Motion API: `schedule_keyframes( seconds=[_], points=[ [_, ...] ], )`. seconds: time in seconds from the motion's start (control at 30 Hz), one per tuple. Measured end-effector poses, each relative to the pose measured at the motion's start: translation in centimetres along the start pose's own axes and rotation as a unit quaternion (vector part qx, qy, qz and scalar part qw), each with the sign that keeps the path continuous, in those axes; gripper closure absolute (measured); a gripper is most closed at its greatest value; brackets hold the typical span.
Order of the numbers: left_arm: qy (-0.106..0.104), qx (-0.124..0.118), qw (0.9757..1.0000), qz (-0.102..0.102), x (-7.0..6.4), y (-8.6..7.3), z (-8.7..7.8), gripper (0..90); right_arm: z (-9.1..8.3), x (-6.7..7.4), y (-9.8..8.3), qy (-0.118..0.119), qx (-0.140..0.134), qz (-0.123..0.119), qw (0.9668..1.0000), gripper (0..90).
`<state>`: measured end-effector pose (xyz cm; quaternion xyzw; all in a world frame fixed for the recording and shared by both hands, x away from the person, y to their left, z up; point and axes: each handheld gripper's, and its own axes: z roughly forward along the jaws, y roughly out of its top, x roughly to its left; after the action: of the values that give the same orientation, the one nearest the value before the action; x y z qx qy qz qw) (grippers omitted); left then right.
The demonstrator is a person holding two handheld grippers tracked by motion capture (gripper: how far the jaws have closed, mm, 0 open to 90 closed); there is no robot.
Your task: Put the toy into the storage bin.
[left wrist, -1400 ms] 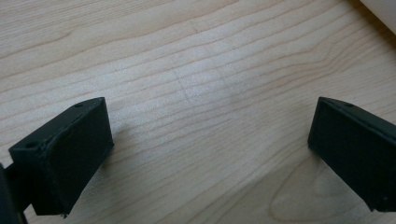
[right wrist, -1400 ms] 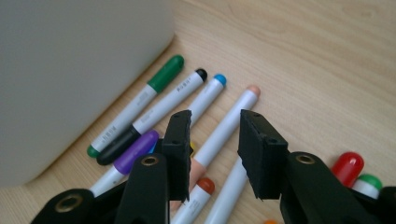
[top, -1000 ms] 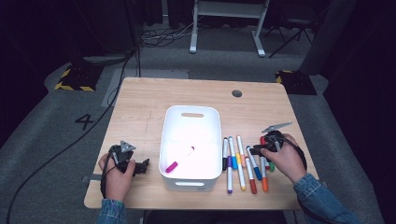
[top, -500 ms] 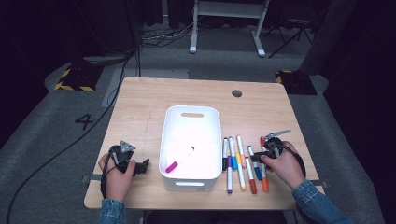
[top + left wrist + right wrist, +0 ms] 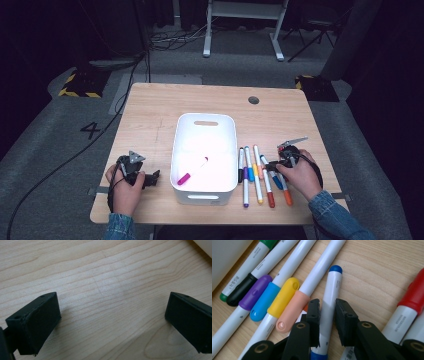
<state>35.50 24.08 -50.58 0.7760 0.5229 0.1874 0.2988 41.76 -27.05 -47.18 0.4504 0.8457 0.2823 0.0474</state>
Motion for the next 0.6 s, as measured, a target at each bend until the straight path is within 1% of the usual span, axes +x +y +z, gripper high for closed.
schedule_keyframes(
  seconds=[0.23,0.47,0.5,0.6],
  points=[
    [0.000,0.000,1.0000,0.000,0.0,0.0,0.0,0.2,0.6,0.0,0.7,-0.010,-0.006,0.002,0.9999,74.7],
    [0.000,0.000,1.0000,0.000,0.0,0.0,0.0,0.1,1.2,0.1,1.2,-0.014,-0.006,0.002,0.9999,74.9],
    [0.000,0.000,1.0000,0.000,0.0,0.0,0.0,0.1,1.3,0.2,1.2,-0.016,-0.007,0.004,0.9998,75.0],
    [0.000,0.000,1.0000,0.000,0.0,0.0,0.0,0.1,1.4,0.2,1.5,-0.026,-0.008,-0.001,0.9996,75.3]
  ],
)
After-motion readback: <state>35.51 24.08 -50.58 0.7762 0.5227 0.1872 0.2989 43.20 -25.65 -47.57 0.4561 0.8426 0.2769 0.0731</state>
